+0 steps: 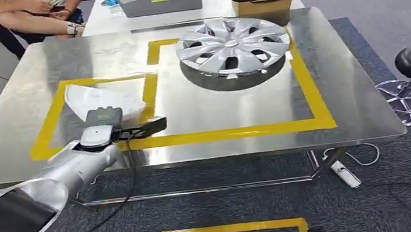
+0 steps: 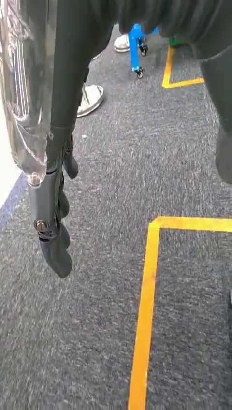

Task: Take the parts from the cabinet and place them on the table.

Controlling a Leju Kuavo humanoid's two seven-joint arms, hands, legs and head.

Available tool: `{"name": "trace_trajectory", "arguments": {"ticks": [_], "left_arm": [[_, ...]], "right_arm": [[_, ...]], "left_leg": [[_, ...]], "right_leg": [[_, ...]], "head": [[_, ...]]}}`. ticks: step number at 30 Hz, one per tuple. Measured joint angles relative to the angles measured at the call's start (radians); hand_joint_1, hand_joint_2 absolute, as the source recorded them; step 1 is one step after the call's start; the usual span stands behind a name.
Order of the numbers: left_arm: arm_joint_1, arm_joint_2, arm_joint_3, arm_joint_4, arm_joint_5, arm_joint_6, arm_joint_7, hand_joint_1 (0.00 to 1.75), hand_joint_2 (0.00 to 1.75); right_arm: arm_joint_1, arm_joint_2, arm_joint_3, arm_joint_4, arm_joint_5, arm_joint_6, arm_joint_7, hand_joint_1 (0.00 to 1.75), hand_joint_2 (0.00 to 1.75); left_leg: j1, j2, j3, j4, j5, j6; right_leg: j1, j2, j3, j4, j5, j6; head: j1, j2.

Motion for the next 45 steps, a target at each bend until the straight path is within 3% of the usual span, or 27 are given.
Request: {"name": "trace_trajectory", "arguments": {"ticks": [3,5,8,9,10,11,13,14,15,18,20,21,23,24,25,27,30,31,33,36,37,40,41,42,43,45], "left_arm": [[0.033,0.003,0.020,0.000,0.007,0.002,-0.032,1.62,1.75],[0.029,0.000,0.030,0.000,0.007,-0.017,-0.020,1.62,1.75],[0.030,-0.002,0.038,0.000,0.007,-0.061,0.028,1.62,1.75],[0.030,-0.002,0.042,0.000,0.007,-0.067,0.042,1.62,1.75],[0.030,0.000,0.043,0.000,0.006,-0.071,0.055,1.62,1.75],[0.031,0.000,0.045,0.000,0.004,-0.074,0.066,1.62,1.75],[0.031,0.002,0.051,0.000,0.004,-0.076,0.077,1.62,1.75],[0.031,0.002,0.053,0.000,0.003,-0.076,0.077,1.62,1.75],[0.031,0.008,0.057,0.001,-0.001,-0.077,0.077,1.62,1.75],[0.036,0.014,0.058,0.002,-0.011,-0.078,0.070,1.62,1.75],[0.035,0.017,0.057,0.002,-0.024,-0.082,0.055,1.62,1.75],[0.033,0.017,0.057,0.002,-0.030,-0.083,0.049,0.00,1.75],[0.037,0.017,0.056,0.002,-0.036,-0.090,0.041,0.00,1.75],[0.043,0.017,0.056,0.002,-0.040,-0.092,0.040,0.00,1.75],[0.046,0.016,0.055,0.003,-0.049,-0.091,0.039,0.00,1.75],[0.043,0.014,0.054,0.003,-0.057,-0.081,0.034,0.00,1.75],[0.031,0.012,0.054,0.003,-0.058,-0.064,0.018,0.00,1.75],[0.024,0.012,0.054,0.003,-0.058,-0.061,0.013,0.00,1.75],[0.019,0.010,0.054,0.003,-0.060,-0.054,0.001,0.00,1.75],[0.009,0.007,0.055,0.003,-0.066,-0.047,-0.005,0.00,1.75],[0.007,0.006,0.055,0.003,-0.066,-0.046,-0.007,0.00,1.75],[0.008,0.005,0.055,0.003,-0.069,-0.040,-0.010,0.00,1.75],[0.009,0.005,0.055,0.003,-0.072,-0.036,-0.014,0.00,1.75],[0.009,0.005,0.054,0.003,-0.075,-0.030,-0.017,0.00,1.75],[0.008,0.005,0.054,0.003,-0.078,-0.022,-0.021,0.00,1.75],[0.007,0.003,0.054,0.003,-0.087,-0.010,-0.030,0.00,1.75]], "right_arm": [[0.000,0.000,0.000,0.000,0.002,0.000,0.001,0.00,1.75],[-0.008,0.000,0.000,0.000,0.005,0.001,0.002,0.00,1.75],[-0.012,0.000,0.000,0.000,0.008,0.003,0.007,0.00,1.75],[-0.011,0.000,0.000,0.000,0.009,0.003,0.008,0.00,1.75],[-0.009,0.000,0.000,0.000,0.008,0.003,0.011,0.00,1.75],[-0.008,0.000,0.000,0.000,0.009,0.003,0.011,0.00,1.75],[-0.008,0.000,0.000,0.000,0.009,0.003,0.010,0.00,1.75],[-0.010,0.000,0.000,0.000,0.009,0.003,0.009,0.00,1.75],[-0.013,0.001,0.000,0.000,0.008,0.003,0.007,0.00,1.75],[-0.009,0.001,0.000,0.000,0.008,0.003,0.005,0.00,1.75],[-0.010,0.001,0.000,0.000,0.009,0.003,0.005,0.00,1.75],[-0.011,0.001,0.000,0.000,0.009,0.003,0.005,0.00,0.00],[-0.010,0.001,0.000,0.000,0.009,0.003,0.005,0.00,0.00],[-0.010,0.002,0.000,0.000,0.008,0.003,0.005,0.00,0.00],[-0.009,0.001,-0.001,0.000,0.008,0.003,0.005,0.00,0.00],[-0.009,0.001,-0.001,0.000,0.008,0.003,0.005,0.00,0.00],[-0.011,0.001,-0.001,0.000,0.007,0.004,0.002,0.00,0.00],[-0.012,0.002,-0.001,0.000,0.007,0.005,0.001,0.00,0.00],[-0.011,0.002,-0.001,0.000,0.007,0.006,0.001,0.00,0.00],[-0.012,0.002,-0.001,0.000,0.007,0.006,0.001,0.00,0.00],[-0.013,0.002,-0.001,0.000,0.007,0.006,0.001,0.00,0.00],[-0.009,0.002,-0.001,0.000,0.007,0.006,0.000,0.00,0.00],[-0.008,0.002,-0.001,0.000,0.007,0.006,0.001,0.00,0.00],[-0.008,0.002,-0.002,0.000,0.007,0.006,0.001,0.00,0.00],[-0.009,0.002,-0.002,0.000,0.007,0.006,0.000,0.00,0.00],[-0.009,0.002,-0.002,0.000,0.007,0.006,0.000,0.00,0.00]], "left_leg": [[-0.004,-0.003,0.003,0.004,0.003,0.021],[0.002,-0.004,0.015,-0.001,0.003,0.033],[0.001,0.003,0.017,-0.001,0.002,0.041],[0.000,0.004,0.017,-0.001,0.002,0.041],[0.000,0.005,0.018,-0.001,0.003,0.040],[0.001,0.005,0.018,-0.001,0.004,0.038],[0.004,0.006,0.019,0.000,0.006,0.032],[0.002,0.005,0.018,0.002,0.006,0.024],[-0.005,0.004,0.013,0.007,0.005,0.018],[-0.002,0.003,0.015,-0.006,0.019,0.006],[-0.001,0.004,0.006,0.012,-0.003,-0.005],[-0.001,0.004,-0.019,0.067,-0.040,-0.009],[-0.001,0.004,-0.098,0.232,-0.115,-0.012],[-0.001,0.004,-0.128,0.292,-0.132,-0.012],[-0.001,0.004,-0.138,0.307,-0.127,-0.010],[-0.001,0.004,-0.104,0.239,-0.069,-0.003],[-0.004,0.004,-0.007,0.052,0.017,0.011],[-0.009,0.004,0.013,0.010,0.010,0.014],[-0.009,0.003,0.014,-0.002,0.005,0.016],[-0.003,0.003,0.021,-0.015,0.014,0.032],[-0.002,0.003,0.022,-0.015,0.014,0.037],[-0.002,0.004,0.020,-0.015,0.014,0.041],[-0.002,0.004,0.020,-0.015,0.014,0.041],[-0.002,0.004,0.021,-0.014,0.014,0.040],[-0.001,0.003,0.021,-0.014,0.014,0.039],[0.001,0.001,0.022,-0.008,0.011,0.031]], "right_leg": [[-0.003,-0.006,0.012,-0.012,0.001,0.016],[-0.003,-0.010,0.002,0.024,-0.029,0.026],[-0.002,-0.010,-0.102,0.255,-0.142,0.030],[-0.002,-0.010,-0.122,0.305,-0.155,0.030],[-0.002,-0.010,-0.116,0.300,-0.143,0.029],[-0.003,-0.010,-0.090,0.254,-0.114,0.028],[-0.006,-0.010,0.008,0.082,-0.041,0.029],[-0.009,-0.009,0.048,0.009,-0.039,0.033],[-0.008,-0.003,0.055,-0.002,-0.037,0.021],[-0.002,-0.004,0.049,0.002,-0.032,0.003],[-0.007,-0.007,0.048,-0.002,-0.025,-0.010],[-0.007,-0.008,0.046,-0.002,-0.025,-0.016],[-0.006,-0.010,0.041,-0.002,-0.023,-0.020],[-0.005,-0.010,0.039,-0.002,-0.023,-0.021],[-0.005,-0.009,0.038,-0.001,-0.022,-0.021],[-0.004,-0.009,0.039,-0.001,-0.022,-0.021],[-0.005,-0.009,0.041,-0.002,-0.023,-0.019],[0.003,-0.008,0.038,0.003,-0.025,-0.012],[0.000,-0.009,0.035,-0.003,-0.021,0.000],[-0.003,-0.009,0.032,0.002,-0.029,0.017],[-0.002,-0.010,0.012,0.043,-0.059,0.022],[-0.003,-0.010,-0.097,0.279,-0.160,0.031],[-0.003,-0.010,-0.112,0.305,-0.159,0.032],[-0.004,-0.011,-0.103,0.284,-0.136,0.033],[-0.005,-0.011,-0.072,0.216,-0.094,0.033],[-0.009,-0.013,0.022,0.030,-0.011,0.037]], "head": [[0.003,0.000],[0.008,0.000],[0.013,0.000],[0.013,0.000],[0.012,0.000],[0.013,0.000],[0.013,0.000],[0.013,0.000],[0.014,0.000],[0.008,0.000],[0.005,0.000],[0.001,0.000],[0.001,0.000],[0.001,0.000],[0.000,0.000],[0.001,0.000],[0.000,0.000],[0.000,0.000],[0.001,0.000],[0.002,0.000],[0.008,0.000],[0.010,0.000],[0.010,0.000],[0.010,0.000],[0.010,0.000],[0.010,0.000]]}}
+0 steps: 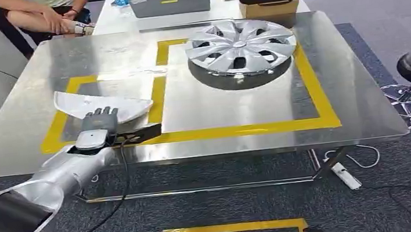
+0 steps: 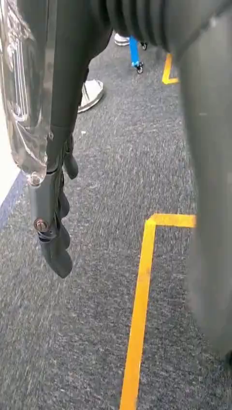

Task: Take the parts from the cabinet and place them on the table.

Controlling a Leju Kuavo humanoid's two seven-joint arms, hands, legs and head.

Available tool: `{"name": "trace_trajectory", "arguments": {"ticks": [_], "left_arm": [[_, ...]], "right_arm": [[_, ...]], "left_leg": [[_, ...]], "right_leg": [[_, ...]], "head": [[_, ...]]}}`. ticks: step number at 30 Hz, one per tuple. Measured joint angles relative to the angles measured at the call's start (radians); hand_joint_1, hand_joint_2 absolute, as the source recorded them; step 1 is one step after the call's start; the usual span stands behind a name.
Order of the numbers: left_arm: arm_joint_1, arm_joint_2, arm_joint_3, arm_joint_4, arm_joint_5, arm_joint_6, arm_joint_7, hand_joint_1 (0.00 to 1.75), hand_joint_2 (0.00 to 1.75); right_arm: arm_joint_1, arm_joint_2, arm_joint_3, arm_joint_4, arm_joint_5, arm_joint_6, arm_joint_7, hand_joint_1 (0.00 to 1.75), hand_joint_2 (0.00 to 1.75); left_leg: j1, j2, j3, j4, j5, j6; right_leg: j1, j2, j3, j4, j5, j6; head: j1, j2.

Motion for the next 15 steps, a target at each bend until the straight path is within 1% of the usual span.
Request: {"name": "trace_trajectory", "arguments": {"ticks": [1,2,3,4,5,6,7,8,9,10,11,12,13,14,15], "left_arm": [[-0.002,0.001,0.000,0.000,0.000,0.002,-0.003,0.00,1.75],[-0.003,0.000,0.000,0.000,-0.001,0.002,-0.003,0.00,1.75],[-0.004,0.000,0.000,0.000,-0.001,0.003,-0.004,0.00,1.75],[-0.004,0.000,0.000,0.000,-0.001,0.003,-0.004,0.00,1.75],[-0.004,0.000,0.000,0.000,-0.001,0.003,-0.004,0.00,1.75],[-0.004,0.002,0.000,0.000,-0.001,0.003,-0.004,0.00,1.75],[-0.004,0.002,0.000,0.000,-0.001,0.003,-0.004,0.00,1.75],[-0.004,0.000,0.000,0.000,-0.001,0.003,-0.004,0.00,1.75],[0.000,-0.002,0.000,0.000,-0.001,0.003,-0.005,0.00,1.75],[0.002,-0.002,0.000,0.000,-0.001,0.006,-0.005,0.00,1.75],[0.002,-0.002,0.000,0.000,-0.004,0.019,-0.013,0.00,1.75],[0.002,-0.002,0.000,0.000,-0.010,0.036,-0.029,0.00,1.75],[0.001,-0.003,0.000,0.000,-0.014,0.056,-0.046,0.00,1.75],[-0.002,-0.005,0.000,0.000,-0.019,0.074,-0.064,0.00,1.75],[-0.009,-0.008,0.000,0.000,-0.021,0.093,-0.086,0.00,1.75]], "right_arm": [[-0.002,0.002,0.000,0.001,0.000,0.000,-0.001,0.00,0.00],[-0.002,0.003,0.000,0.002,0.000,0.000,-0.002,0.00,0.00],[-0.001,0.003,0.000,0.002,-0.001,0.000,-0.002,0.00,0.00],[0.000,0.003,-0.001,0.002,-0.001,0.000,-0.002,0.00,0.00],[-0.001,0.003,-0.002,0.002,-0.001,0.000,-0.002,0.00,0.00],[-0.001,0.003,-0.003,0.002,-0.001,0.000,-0.002,0.00,0.00],[-0.001,0.003,-0.003,0.002,-0.001,0.000,-0.003,0.00,0.00],[-0.002,0.003,-0.004,0.002,-0.001,0.000,-0.003,0.00,0.00],[-0.002,0.003,-0.004,0.002,-0.001,0.000,-0.003,0.00,0.00],[-0.001,0.003,-0.004,0.002,-0.001,0.000,-0.003,0.00,0.00],[0.000,0.003,-0.005,0.002,-0.001,0.000,-0.003,0.00,0.00],[0.001,0.003,-0.005,0.002,-0.001,0.000,-0.003,0.00,0.00],[0.001,0.003,-0.005,0.002,-0.001,0.000,-0.005,0.00,0.00],[0.000,0.003,-0.005,0.002,-0.002,0.000,-0.006,0.00,0.00],[0.000,0.003,-0.005,0.002,-0.005,0.000,-0.008,0.00,0.00]], "left_leg": [[-0.008,-0.002,-0.006,0.005,-0.002,-0.009],[-0.009,-0.003,-0.009,0.007,0.000,-0.012],[-0.009,-0.004,-0.010,0.004,0.004,-0.018],[-0.007,-0.004,-0.009,-0.001,0.007,-0.022],[-0.006,-0.004,-0.010,-0.001,0.006,-0.027],[-0.004,-0.003,-0.013,0.005,-0.003,-0.032],[-0.005,-0.002,-0.029,0.039,-0.031,-0.037],[-0.004,-0.001,-0.060,0.105,-0.070,-0.041],[-0.003,-0.001,-0.099,0.186,-0.107,-0.043],[-0.003,-0.001,-0.138,0.266,-0.136,-0.045],[-0.003,-0.001,-0.161,0.311,-0.143,-0.045],[-0.002,-0.001,-0.159,0.304,-0.122,-0.044],[-0.002,-0.001,-0.139,0.259,-0.086,-0.042],[-0.002,0.000,-0.104,0.185,-0.043,-0.039],[-0.002,0.000,-0.064,0.103,-0.004,-0.036]], "right_leg": [[0.003,0.004,0.017,-0.029,-0.017,-0.003],[0.001,0.008,0.013,-0.031,-0.009,-0.019],[0.001,0.008,0.009,-0.029,-0.009,-0.024],[0.005,0.009,0.008,-0.027,-0.008,-0.031],[0.005,0.009,0.007,-0.030,-0.005,-0.040],[0.000,0.008,0.008,-0.034,-0.001,-0.047],[0.000,0.008,0.007,-0.034,-0.001,-0.053],[0.000,0.007,0.005,-0.034,0.000,-0.056],[0.000,0.007,0.003,-0.034,0.001,-0.057],[0.000,0.007,0.002,-0.033,0.001,-0.057],[0.000,0.007,0.002,-0.033,0.001,-0.057],[0.000,0.007,0.003,-0.033,0.000,-0.057],[0.000,0.008,0.003,-0.033,0.000,-0.057],[0.000,0.009,0.004,-0.033,0.000,-0.056],[-0.001,0.009,0.004,-0.033,-0.001,-0.052]], "head": [[0.003,0.000],[-0.002,0.000],[-0.002,0.000],[-0.001,0.000],[0.000,0.000],[-0.001,0.000],[-0.008,0.000],[-0.010,0.000],[-0.009,0.000],[-0.011,0.000],[-0.010,0.000],[-0.010,0.000],[-0.010,0.000],[-0.010,0.000],[-0.011,0.000]]}}
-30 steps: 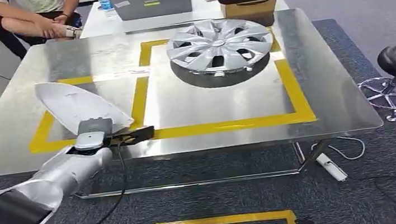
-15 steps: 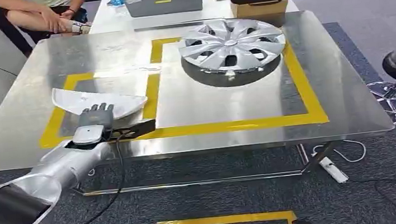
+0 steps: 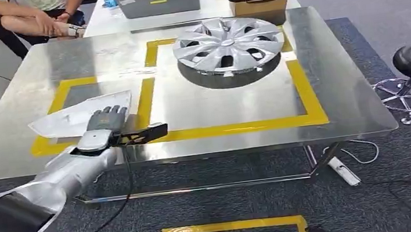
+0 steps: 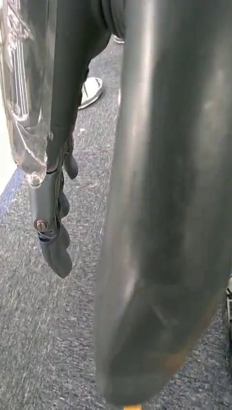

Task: Take the parts from the cabinet and place them on the table.

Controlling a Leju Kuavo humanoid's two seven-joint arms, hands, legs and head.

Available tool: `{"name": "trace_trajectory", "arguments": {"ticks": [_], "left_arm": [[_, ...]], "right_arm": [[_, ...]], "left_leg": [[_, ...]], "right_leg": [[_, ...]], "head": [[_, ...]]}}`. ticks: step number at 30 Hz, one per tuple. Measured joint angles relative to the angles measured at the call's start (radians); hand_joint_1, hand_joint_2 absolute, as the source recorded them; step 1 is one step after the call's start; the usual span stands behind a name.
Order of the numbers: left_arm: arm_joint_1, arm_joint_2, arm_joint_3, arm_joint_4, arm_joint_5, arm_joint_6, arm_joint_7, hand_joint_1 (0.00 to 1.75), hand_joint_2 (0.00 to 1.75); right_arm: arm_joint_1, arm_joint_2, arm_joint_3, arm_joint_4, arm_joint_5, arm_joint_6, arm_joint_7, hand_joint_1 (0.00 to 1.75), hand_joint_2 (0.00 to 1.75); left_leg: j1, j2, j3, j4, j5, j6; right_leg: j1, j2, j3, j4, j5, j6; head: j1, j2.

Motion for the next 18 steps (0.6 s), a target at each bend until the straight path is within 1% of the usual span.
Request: {"name": "trace_trajectory", "arguments": {"ticks": [1,2,3,4,5,6,7,8,9,10,11,12,13,14,15,16,17,18], "left_arm": [[-0.011,-0.006,0.000,0.000,-0.002,0.018,-0.021,0.00,1.75],[-0.025,-0.015,0.001,-0.002,-0.004,0.032,-0.038,0.00,1.75],[-0.033,-0.022,0.003,-0.006,-0.006,0.045,-0.056,0.00,1.75],[-0.040,-0.029,0.005,-0.008,-0.008,0.054,-0.070,0.00,1.75],[-0.048,-0.032,0.007,-0.010,-0.009,0.062,-0.079,0.00,1.75],[-0.062,-0.039,0.012,-0.015,-0.009,0.071,-0.092,0.00,1.75],[-0.078,-0.045,0.018,-0.020,-0.007,0.084,-0.103,0.00,1.75],[-0.095,-0.054,0.028,-0.027,-0.006,0.109,-0.117,0.00,1.75],[-0.108,-0.060,0.036,-0.034,-0.002,0.132,-0.128,0.00,1.75],[-0.118,-0.064,0.045,-0.040,0.002,0.156,-0.139,0.00,1.75],[-0.126,-0.066,0.055,-0.047,0.003,0.181,-0.149,0.00,1.75],[-0.134,-0.069,0.064,-0.058,0.005,0.206,-0.159,0.00,1.75],[-0.143,-0.072,0.075,-0.069,0.004,0.232,-0.167,0.00,1.75],[-0.154,-0.074,0.084,-0.081,0.004,0.256,-0.173,0.00,1.75],[-0.165,-0.076,0.094,-0.094,0.001,0.279,-0.181,0.00,1.75],[-0.176,-0.078,0.104,-0.109,0.000,0.304,-0.192,0.00,1.75],[-0.186,-0.079,0.113,-0.124,-0.003,0.326,-0.204,0.00,1.75],[-0.190,-0.079,0.125,-0.144,-0.013,0.342,-0.217,0.00,1.75]], "right_arm": [[0.000,0.000,0.000,0.000,-0.002,0.000,-0.001,0.00,0.00],[-0.001,0.000,0.000,0.000,-0.003,0.000,-0.003,0.00,0.00],[-0.001,0.000,0.000,0.000,-0.004,-0.001,-0.004,0.00,0.00],[0.001,0.000,-0.001,0.000,-0.005,-0.002,-0.006,0.00,0.00],[0.002,0.000,-0.001,0.000,-0.005,-0.002,-0.006,0.00,0.00],[0.004,0.000,-0.002,0.000,-0.007,-0.003,-0.008,0.00,0.00],[0.006,0.000,-0.002,0.000,-0.009,-0.004,-0.009,0.00,0.00],[0.006,0.000,-0.003,0.000,-0.012,-0.006,-0.010,0.00,0.00],[0.006,-0.001,-0.004,0.000,-0.015,-0.008,-0.013,0.00,0.00],[0.007,-0.001,-0.005,0.000,-0.019,-0.011,-0.014,0.00,0.00],[0.010,-0.001,-0.006,0.000,-0.023,-0.014,-0.016,0.00,0.00],[0.013,-0.001,-0.009,0.000,-0.026,-0.016,-0.018,0.00,0.00],[0.018,-0.001,-0.013,0.000,-0.029,-0.019,-0.020,0.00,0.00],[0.020,-0.001,-0.016,0.000,-0.032,-0.021,-0.022,0.00,0.00],[0.021,-0.002,-0.020,0.000,-0.037,-0.024,-0.024,0.00,0.00],[0.023,-0.002,-0.021,0.000,-0.040,-0.027,-0.026,0.00,0.00],[0.024,-0.002,-0.024,0.000,-0.042,-0.029,-0.027,0.00,0.00],[0.026,-0.002,-0.028,0.000,-0.046,-0.031,-0.029,0.00,0.00]], "left_leg": [[0.001,0.001,0.032,-0.064,0.017,0.001],[0.001,-0.001,0.042,-0.095,0.002,0.006],[0.000,-0.002,0.037,-0.088,0.004,0.010],[-0.003,-0.002,0.036,-0.087,0.002,0.017],[-0.004,-0.002,0.036,-0.088,0.004,0.023],[0.003,-0.001,0.037,-0.092,0.009,0.031],[0.004,-0.001,0.037,-0.092,0.008,0.038],[0.004,-0.001,0.037,-0.092,0.008,0.043],[0.004,-0.002,0.037,-0.092,0.008,0.044],[0.003,-0.002,0.037,-0.092,0.007,0.045],[0.001,-0.002,0.037,-0.092,0.007,0.046],[0.001,-0.002,0.038,-0.091,0.006,0.046],[0.000,-0.003,0.039,-0.091,0.005,0.047],[0.000,-0.004,0.041,-0.091,0.004,0.045],[0.000,-0.004,0.044,-0.090,0.002,0.043],[0.000,-0.004,0.044,-0.089,-0.001,0.039],[-0.008,-0.005,0.039,-0.083,-0.002,0.035],[-0.007,-0.005,0.038,-0.087,0.002,0.029]], "right_leg": [[0.004,0.000,-0.003,0.000,0.000,0.006],[0.010,-0.001,-0.010,0.008,-0.003,0.013],[0.010,-0.002,-0.010,0.002,0.001,0.019],[0.008,-0.002,-0.009,-0.002,0.003,0.024],[0.007,-0.002,-0.008,-0.006,0.004,0.029],[0.006,-0.002,-0.013,-0.003,-0.001,0.036],[0.007,-0.004,-0.023,0.020,-0.020,0.040],[0.007,-0.005,-0.052,0.088,-0.059,0.044],[0.007,-0.005,-0.091,0.176,-0.098,0.046],[0.007,-0.005,-0.131,0.255,-0.128,0.047],[0.008,-0.005,-0.160,0.308,-0.140,0.047],[0.008,-0.005,-0.167,0.313,-0.128,0.046],[0.008,-0.005,-0.149,0.269,-0.091,0.044],[0.008,-0.005,-0.115,0.192,-0.045,0.041],[0.008,-0.006,-0.068,0.092,0.004,0.039],[0.008,-0.009,-0.038,0.018,0.022,0.037],[0.010,-0.008,-0.019,-0.002,0.011,0.035],[0.010,-0.006,-0.024,0.004,0.013,0.030]], "head": [[0.000,0.000],[0.000,0.000],[0.005,0.000],[0.002,0.000],[0.004,0.000],[0.001,0.000],[0.007,0.000],[0.014,0.000],[0.013,0.000],[0.015,0.000],[0.014,0.000],[0.014,0.000],[0.014,0.000],[0.014,0.000],[0.014,0.000],[0.014,0.000],[0.014,0.000],[0.011,0.000]]}}
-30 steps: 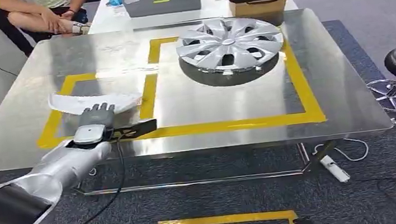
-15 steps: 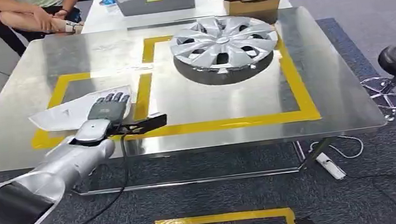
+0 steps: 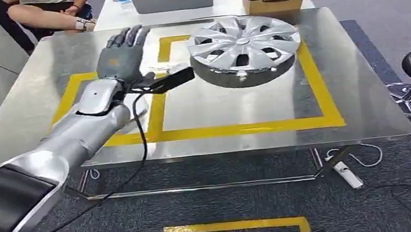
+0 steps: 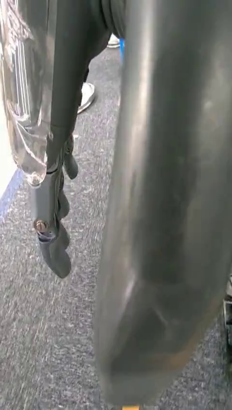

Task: Take the parts from the cabinet and place them on the table.

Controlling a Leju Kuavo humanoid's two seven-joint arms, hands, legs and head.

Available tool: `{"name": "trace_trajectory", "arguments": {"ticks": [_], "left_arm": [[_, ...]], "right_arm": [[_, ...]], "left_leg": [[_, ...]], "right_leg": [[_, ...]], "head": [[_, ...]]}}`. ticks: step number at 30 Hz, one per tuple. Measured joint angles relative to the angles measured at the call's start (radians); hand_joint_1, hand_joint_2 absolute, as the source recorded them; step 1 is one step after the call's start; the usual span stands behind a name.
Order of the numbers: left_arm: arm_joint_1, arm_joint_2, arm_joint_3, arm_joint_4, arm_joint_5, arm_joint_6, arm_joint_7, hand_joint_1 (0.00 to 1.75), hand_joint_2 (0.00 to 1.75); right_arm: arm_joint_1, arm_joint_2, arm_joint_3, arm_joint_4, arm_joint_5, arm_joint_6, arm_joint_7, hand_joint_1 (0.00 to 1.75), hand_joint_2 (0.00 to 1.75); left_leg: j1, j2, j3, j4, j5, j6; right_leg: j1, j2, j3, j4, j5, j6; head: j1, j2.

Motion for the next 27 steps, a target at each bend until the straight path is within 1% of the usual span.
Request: {"name": "trace_trajectory", "arguments": {"ticks": [1,2,3,4,5,7,8,9,10,11,12,13,14,15,17,18,19,20,21,22,23,24,25,26,27], "left_arm": [[0.000,-0.002,0.010,-0.020,-0.011,0.009,-0.011,0.00,1.75],[0.000,-0.003,0.020,-0.041,-0.021,0.012,-0.021,0.00,1.75],[0.001,-0.003,0.030,-0.069,-0.032,0.012,-0.030,0.00,1.75],[0.001,-0.003,0.042,-0.098,-0.042,0.014,-0.039,0.00,1.75],[0.003,-0.003,0.055,-0.128,-0.052,0.018,-0.048,0.00,1.75],[0.030,-0.005,0.082,-0.203,-0.047,0.017,-0.083,0.00,1.75],[0.058,-0.006,0.100,-0.255,-0.017,0.013,-0.125,0.00,1.75],[0.097,-0.006,0.124,-0.313,0.029,0.011,-0.180,0.00,1.75],[0.139,-0.010,0.149,-0.374,0.086,0.013,-0.238,0.00,1.75],[0.180,-0.012,0.175,-0.443,0.141,0.019,-0.292,0.00,1.75],[0.230,-0.014,0.199,-0.515,0.217,0.024,-0.357,0.00,1.75],[0.279,-0.020,0.221,-0.591,0.305,0.031,-0.425,0.00,1.75],[0.333,-0.023,0.241,-0.663,0.385,0.033,-0.475,0.00,1.75],[0.383,-0.032,0.253,-0.718,0.431,0.033,-0.514,0.00,1.75],[0.463,-0.036,0.270,-0.802,0.480,0.026,-0.548,0.00,1.75],[0.501,-0.041,0.281,-0.853,0.553,-0.009,-0.582,0.00,1.75],[0.540,-0.050,0.289,-0.898,0.635,-0.051,-0.619,0.00,1.75],[0.579,-0.064,0.293,-0.947,0.713,-0.102,-0.662,0.00,1.75],[0.622,-0.073,0.295,-0.994,0.777,-0.148,-0.695,0.00,1.75],[0.666,-0.083,0.295,-1.038,0.809,-0.184,-0.711,0.00,1.75],[0.704,-0.088,0.295,-1.069,0.824,-0.196,-0.716,0.00,1.75],[0.738,-0.093,0.295,-1.100,0.862,-0.226,-0.726,0.00,1.75],[0.767,-0.100,0.295,-1.128,0.908,-0.260,-0.738,0.00,0.00],[0.794,-0.107,0.296,-1.154,0.958,-0.297,-0.747,0.00,0.00],[0.822,-0.116,0.298,-1.186,1.030,-0.348,-0.748,0.00,0.00]], "right_arm": [[0.003,0.000,-0.001,0.000,-0.001,-0.003,-0.003,0.00,0.00],[0.007,-0.001,-0.003,0.000,-0.004,-0.005,-0.003,0.00,0.00],[0.010,-0.002,-0.008,0.000,-0.006,-0.006,-0.005,0.00,0.00],[0.010,-0.003,-0.010,0.000,-0.011,-0.007,-0.008,0.00,0.00],[0.010,-0.003,-0.011,0.000,-0.014,-0.008,-0.012,0.00,0.00],[0.012,-0.003,-0.018,0.000,-0.020,-0.008,-0.014,0.00,0.00],[0.014,-0.003,-0.021,0.000,-0.022,-0.010,-0.015,0.00,0.00],[0.015,-0.003,-0.023,0.000,-0.024,-0.012,-0.015,0.00,0.00],[0.017,-0.003,-0.025,0.000,-0.028,-0.014,-0.015,0.00,0.00],[0.018,-0.003,-0.026,0.000,-0.029,-0.016,-0.015,0.00,0.00],[0.019,-0.003,-0.027,0.000,-0.029,-0.017,-0.015,0.00,0.00],[0.020,-0.003,-0.028,0.000,-0.029,-0.019,-0.015,0.00,0.00],[0.021,-0.003,-0.029,0.000,-0.030,-0.022,-0.015,0.00,0.00],[0.021,-0.003,-0.031,0.000,-0.030,-0.025,-0.015,0.00,0.00],[0.024,-0.003,-0.033,0.000,-0.031,-0.027,-0.015,0.00,0.00],[0.024,-0.003,-0.034,0.000,-0.031,-0.029,-0.016,0.00,0.00],[0.025,-0.003,-0.034,0.000,-0.031,-0.031,-0.019,0.00,0.00],[0.025,-0.003,-0.034,0.000,-0.031,-0.034,-0.022,0.00,0.00],[0.024,-0.003,-0.034,0.000,-0.031,-0.036,-0.024,0.00,0.00],[0.024,-0.003,-0.034,0.000,-0.031,-0.036,-0.025,0.00,0.00],[0.024,-0.003,-0.035,0.000,-0.032,-0.037,-0.026,0.00,0.00],[0.025,-0.003,-0.036,0.000,-0.033,-0.037,-0.026,0.00,0.00],[0.026,-0.003,-0.038,0.000,-0.036,-0.037,-0.026,0.00,0.00],[0.026,-0.003,-0.039,0.000,-0.038,-0.037,-0.028,0.00,0.00],[0.025,-0.003,-0.040,0.000,-0.042,-0.037,-0.028,0.00,0.00]], "left_leg": [[0.001,0.000,0.001,-0.001,0.001,-0.002],[0.002,0.000,0.002,-0.004,0.003,-0.007],[0.002,0.000,0.001,-0.003,-0.002,-0.013],[0.003,0.003,-0.005,0.010,-0.018,-0.020],[0.003,0.003,-0.028,0.063,-0.054,-0.025],[0.004,0.004,-0.098,0.219,-0.130,-0.032],[0.004,0.004,-0.128,0.283,-0.150,-0.033],[0.005,0.004,-0.138,0.304,-0.145,-0.034],[0.005,0.004,-0.126,0.281,-0.117,-0.032],[0.006,0.004,-0.098,0.223,-0.079,-0.030],[0.006,0.005,-0.050,0.131,-0.033,-0.026],[0.005,0.008,-0.006,0.050,-0.004,-0.022],[0.003,0.012,0.018,0.002,-0.013,-0.019],[0.002,0.009,0.020,-0.004,-0.017,-0.012],[-0.001,0.007,0.018,-0.004,-0.017,-0.002],[0.003,0.007,0.020,-0.011,-0.012,0.007],[0.007,0.007,0.024,-0.016,-0.009,0.013],[0.008,0.007,0.026,-0.017,-0.009,0.019],[0.008,0.007,0.026,-0.017,-0.010,0.020],[0.007,0.007,0.026,-0.016,-0.012,0.023],[0.007,0.007,0.026,-0.016,-0.012,0.024],[0.006,0.007,0.026,-0.016,-0.013,0.024],[0.006,0.007,0.027,-0.016,-0.014,0.024],[0.006,0.005,0.030,-0.015,-0.015,0.023],[0.006,0.005,0.034,-0.015,-0.018,0.021]], "right_leg": [[0.001,0.001,-0.002,0.002,0.000,-0.005],[0.003,0.002,-0.003,0.002,0.000,-0.010],[-0.003,0.002,-0.001,-0.004,0.004,-0.018],[-0.004,0.002,0.000,-0.007,0.006,-0.023],[-0.005,0.002,0.000,-0.007,0.006,-0.028],[-0.005,0.001,0.000,-0.007,0.005,-0.030],[-0.006,0.002,0.001,-0.007,0.004,-0.031],[-0.006,0.002,0.002,-0.007,0.004,-0.031],[-0.007,0.004,0.003,-0.007,0.004,-0.031],[-0.007,0.007,0.004,-0.007,0.004,-0.030],[-0.007,0.010,0.006,-0.007,0.003,-0.029],[-0.007,0.012,0.008,-0.007,0.002,-0.026],[0.000,0.015,0.006,-0.002,-0.002,-0.018],[-0.001,0.018,0.004,-0.004,0.000,-0.013],[-0.004,0.015,0.008,-0.014,0.004,-0.001],[-0.003,0.015,0.010,-0.017,0.003,0.006],[-0.003,0.010,0.003,-0.005,-0.008,0.010],[-0.003,0.004,-0.012,0.034,-0.038,0.013],[-0.003,0.002,-0.042,0.104,-0.077,0.017],[-0.004,0.001,-0.081,0.192,-0.118,0.019],[-0.003,0.001,-0.116,0.268,-0.147,0.021],[-0.003,0.001,-0.133,0.301,-0.152,0.021],[-0.003,0.001,-0.124,0.283,-0.132,0.021],[-0.003,0.001,-0.094,0.223,-0.096,0.019],[-0.003,0.001,-0.046,0.134,-0.053,0.017]], "head": [[0.002,0.000],[0.001,0.000],[0.002,0.000],[0.000,0.000],[-0.006,0.000],[-0.004,0.000],[-0.004,0.000],[-0.005,0.000],[-0.005,0.000],[-0.005,0.000],[-0.005,0.000],[-0.005,0.000],[-0.005,0.000],[-0.002,0.000],[-0.004,0.000],[-0.004,0.000],[-0.004,0.000],[0.003,0.000],[0.006,0.000],[0.005,0.000],[0.006,0.000],[0.006,0.000],[0.006,0.000],[0.006,0.000],[0.005,0.000]]}}
